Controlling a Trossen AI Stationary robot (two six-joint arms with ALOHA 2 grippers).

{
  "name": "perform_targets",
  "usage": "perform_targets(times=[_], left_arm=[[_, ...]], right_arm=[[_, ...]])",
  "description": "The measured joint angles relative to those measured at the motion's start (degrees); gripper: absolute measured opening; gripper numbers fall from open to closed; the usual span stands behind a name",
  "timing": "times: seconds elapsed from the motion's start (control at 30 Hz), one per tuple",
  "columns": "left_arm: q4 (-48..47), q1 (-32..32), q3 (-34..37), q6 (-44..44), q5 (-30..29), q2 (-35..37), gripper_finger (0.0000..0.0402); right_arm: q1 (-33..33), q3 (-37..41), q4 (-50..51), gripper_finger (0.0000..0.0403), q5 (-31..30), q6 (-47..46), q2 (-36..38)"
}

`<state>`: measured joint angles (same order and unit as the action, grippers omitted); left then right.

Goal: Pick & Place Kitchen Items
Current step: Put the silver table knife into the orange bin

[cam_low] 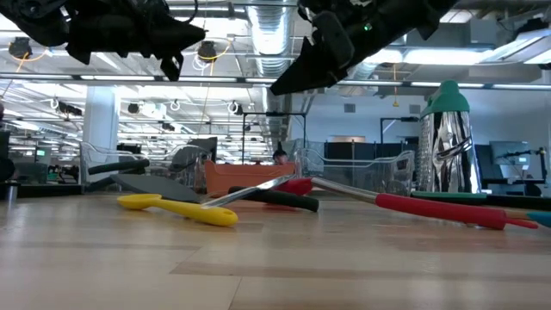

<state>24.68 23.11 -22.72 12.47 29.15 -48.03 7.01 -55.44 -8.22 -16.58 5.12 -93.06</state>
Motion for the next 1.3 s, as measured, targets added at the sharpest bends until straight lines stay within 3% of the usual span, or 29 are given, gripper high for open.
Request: perform_targets(times=[0.47,1.3], left_arm=[[-0.2,-10.9,0.0,-2.8,-0.3,0.0,0.0004],[-2.4,-27.2,0.0,-10.8,-16.1,0.0,0.0003]], right_arm=[[-0.2,0.0,-1.8,0.0067,0.0,0.0,0.1],[-0.4,0.1,-2.2,0.0067,0.0,0.0,0.1]])
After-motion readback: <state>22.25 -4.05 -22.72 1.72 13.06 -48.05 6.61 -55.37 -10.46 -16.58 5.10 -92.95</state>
